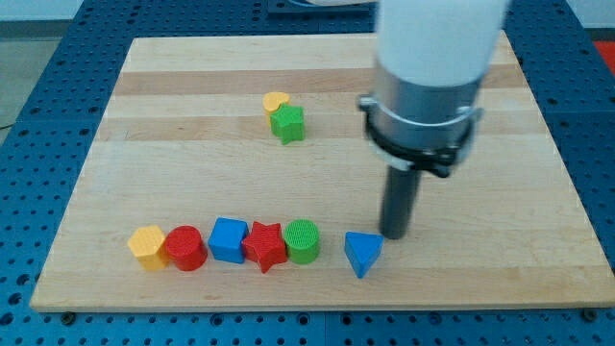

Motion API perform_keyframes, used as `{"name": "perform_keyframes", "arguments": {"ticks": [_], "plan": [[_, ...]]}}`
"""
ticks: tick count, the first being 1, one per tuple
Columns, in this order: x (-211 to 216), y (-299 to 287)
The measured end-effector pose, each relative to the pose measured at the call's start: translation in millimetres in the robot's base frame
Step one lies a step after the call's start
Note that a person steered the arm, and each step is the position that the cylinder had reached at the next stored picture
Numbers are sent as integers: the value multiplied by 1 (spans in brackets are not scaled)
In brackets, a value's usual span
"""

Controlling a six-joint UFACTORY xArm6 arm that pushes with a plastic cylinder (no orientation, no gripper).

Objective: Move blue triangle to bottom center

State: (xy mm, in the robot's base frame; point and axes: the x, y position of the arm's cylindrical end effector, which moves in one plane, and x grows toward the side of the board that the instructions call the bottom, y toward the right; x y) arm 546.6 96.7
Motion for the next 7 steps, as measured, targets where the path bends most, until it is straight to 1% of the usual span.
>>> {"name": "perform_keyframes", "arguments": {"ticks": [1,2,4,5,6,7], "plan": [[26,31],[45,18],[45,-41],[45,-57],[45,-52],[37,-22]]}}
